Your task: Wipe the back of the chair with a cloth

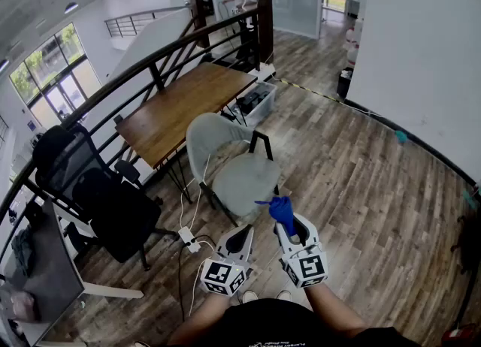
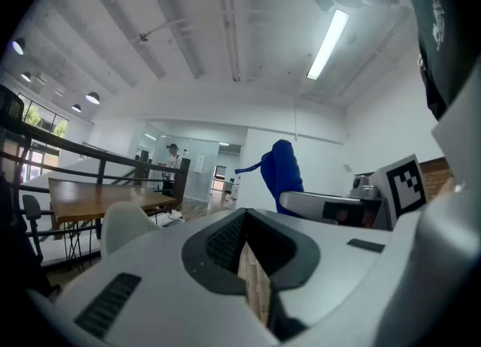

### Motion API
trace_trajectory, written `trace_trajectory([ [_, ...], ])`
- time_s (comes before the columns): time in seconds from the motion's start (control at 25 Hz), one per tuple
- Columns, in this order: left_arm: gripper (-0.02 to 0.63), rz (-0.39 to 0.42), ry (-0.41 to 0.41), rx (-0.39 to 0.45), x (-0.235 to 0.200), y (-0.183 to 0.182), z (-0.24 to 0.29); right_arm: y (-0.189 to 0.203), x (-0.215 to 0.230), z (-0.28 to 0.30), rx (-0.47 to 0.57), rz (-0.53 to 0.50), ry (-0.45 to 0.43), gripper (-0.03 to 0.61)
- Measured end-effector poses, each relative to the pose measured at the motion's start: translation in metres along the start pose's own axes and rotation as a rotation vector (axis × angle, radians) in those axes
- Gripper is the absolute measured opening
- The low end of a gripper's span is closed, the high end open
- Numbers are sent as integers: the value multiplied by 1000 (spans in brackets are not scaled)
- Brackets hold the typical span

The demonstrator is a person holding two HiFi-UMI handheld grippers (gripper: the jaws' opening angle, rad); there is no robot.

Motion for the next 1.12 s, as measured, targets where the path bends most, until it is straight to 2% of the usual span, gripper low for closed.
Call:
trace_trajectory([
  [0.36, 3, -28, -41, 13, -45, 3, -26, 3, -34, 15, -18, -9, 4, 123],
  [0.6, 2, -45, -71, 14, -55, 6, -23, 1, -31, 23, 7, -26, -4, 123],
  [0.8, 3, -39, -85, 8, -63, 1, 0, -11, -14, 39, 83, 31, -64, 123],
  [1.12, 2, -24, -164, -13, -74, -22, 61, -33, 45, 85, 84, -8, -134, 124],
])
Point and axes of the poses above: the fingertips, and each gripper's own axes: z forward along the fingers, x to its right, y out of its underside, the point moved 3 cm from there along -z, backward along the fingers, and after that the axes turned 15 degrees about -x, right-handed, at the moved point
